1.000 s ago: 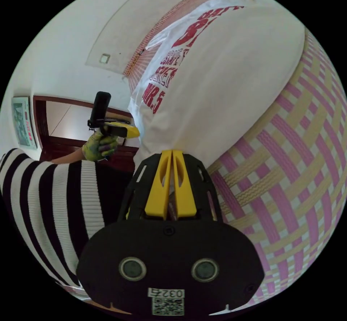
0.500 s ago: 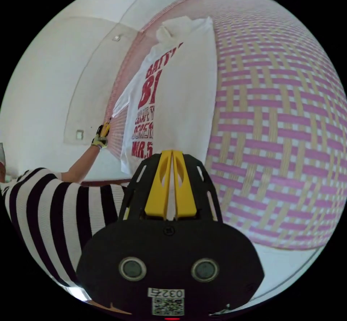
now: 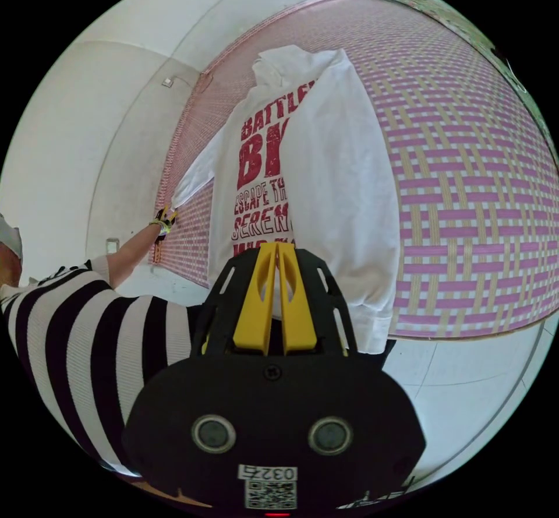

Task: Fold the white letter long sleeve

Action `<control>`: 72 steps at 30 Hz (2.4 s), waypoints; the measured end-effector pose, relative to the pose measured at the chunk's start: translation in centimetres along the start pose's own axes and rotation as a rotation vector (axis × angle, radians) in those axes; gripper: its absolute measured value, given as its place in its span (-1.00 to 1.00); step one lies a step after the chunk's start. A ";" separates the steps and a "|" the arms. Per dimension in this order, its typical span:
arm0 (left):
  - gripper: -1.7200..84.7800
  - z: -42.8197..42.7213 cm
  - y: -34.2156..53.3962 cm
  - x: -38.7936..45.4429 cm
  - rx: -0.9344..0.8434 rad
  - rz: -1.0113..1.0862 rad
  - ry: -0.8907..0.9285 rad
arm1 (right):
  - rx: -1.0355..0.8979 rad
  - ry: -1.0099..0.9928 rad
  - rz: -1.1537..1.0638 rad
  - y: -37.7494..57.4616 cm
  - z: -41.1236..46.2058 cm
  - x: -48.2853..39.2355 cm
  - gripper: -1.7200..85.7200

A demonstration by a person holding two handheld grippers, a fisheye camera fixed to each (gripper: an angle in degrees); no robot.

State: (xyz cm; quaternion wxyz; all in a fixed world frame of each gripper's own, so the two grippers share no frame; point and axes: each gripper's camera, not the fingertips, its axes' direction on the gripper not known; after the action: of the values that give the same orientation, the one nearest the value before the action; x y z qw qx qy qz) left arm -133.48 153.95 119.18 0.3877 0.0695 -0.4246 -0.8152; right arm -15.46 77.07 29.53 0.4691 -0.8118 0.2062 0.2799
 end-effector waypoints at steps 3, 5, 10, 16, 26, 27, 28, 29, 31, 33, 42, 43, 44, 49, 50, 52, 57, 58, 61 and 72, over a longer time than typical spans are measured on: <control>-0.78 0.3 -0.6 -0.5 -0.002 -0.017 0.031 | -0.009 -0.017 0.007 -0.1 -0.2 -0.5 -0.98; -0.84 0.5 -0.9 -1.0 -0.020 -0.033 0.055 | -0.027 -0.025 0.004 -0.2 -0.1 -0.4 -0.98; -0.98 0.2 0.5 -1.1 -0.007 0.015 0.258 | -0.058 -0.050 -0.016 -0.8 -0.6 0.4 -0.98; -0.99 0.3 7.6 8.4 -0.163 0.427 0.358 | -0.046 -0.139 -0.090 -2.9 -2.7 2.2 -0.98; -0.99 8.7 45.0 16.2 -0.805 0.835 0.477 | 0.035 -0.551 -0.155 -9.2 -7.0 7.6 -0.80; -0.98 10.6 48.8 13.4 -0.868 0.785 0.422 | 0.049 -0.598 -0.123 -9.9 -7.1 8.5 -0.79; -0.98 11.6 50.5 11.8 -0.898 0.758 0.389 | 0.053 -0.615 -0.108 -10.2 -7.1 9.0 -0.78; -0.99 13.3 53.5 8.6 -0.956 0.720 0.308 | 0.048 -0.638 -0.082 -10.8 -6.9 9.7 -0.77; -0.99 15.2 56.8 4.6 -1.028 0.683 0.175 | 0.026 -0.647 -0.027 -11.5 -6.3 10.9 -0.74; -0.98 16.0 59.2 1.8 -1.076 0.699 0.062 | -0.001 -0.664 0.069 -12.1 -5.5 12.6 -0.70; -0.98 15.9 64.2 5.0 -1.123 1.101 -0.103 | -0.030 -0.665 0.249 -15.6 -4.0 12.9 -0.64; -0.98 15.9 64.6 5.3 -1.124 1.133 -0.117 | -0.037 -0.647 0.251 -15.9 -4.1 12.5 -0.64; -0.97 15.9 65.6 5.6 -1.126 1.194 -0.144 | -0.051 -0.611 0.247 -16.4 -4.1 11.8 -0.63; -0.94 15.9 69.0 6.6 -1.165 1.357 -0.211 | -0.096 -0.449 0.264 -17.5 -3.8 10.4 -0.79; -0.95 15.6 69.0 7.0 -1.171 1.363 -0.204 | -0.131 -0.408 0.254 -17.6 -3.5 10.2 -0.86; -0.96 14.3 67.4 7.6 -1.157 1.301 -0.133 | -0.147 -0.364 0.227 -17.6 -3.4 9.7 -0.92; -0.85 6.3 56.3 5.7 -0.880 1.091 -0.310 | -0.088 -0.324 0.013 -18.4 -6.1 4.5 -0.96; -0.84 5.1 55.1 5.4 -0.844 1.080 -0.357 | -0.080 -0.318 -0.029 -18.8 -6.6 3.4 -0.97; -0.81 -0.3 50.9 3.1 -0.750 1.015 -0.567 | -0.035 -0.271 -0.262 -20.9 -9.5 -3.6 -0.97; -0.87 -5.3 49.9 -1.9 -0.777 0.787 -0.635 | 0.166 -0.224 -0.760 -28.4 -18.1 -27.0 -0.97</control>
State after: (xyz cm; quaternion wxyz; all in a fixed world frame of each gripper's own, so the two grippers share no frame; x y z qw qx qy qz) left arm -101.21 135.00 152.68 0.5104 -0.4822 -0.1861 -0.6873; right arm -14.22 76.60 72.72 0.6226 -0.7542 -0.1392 0.1555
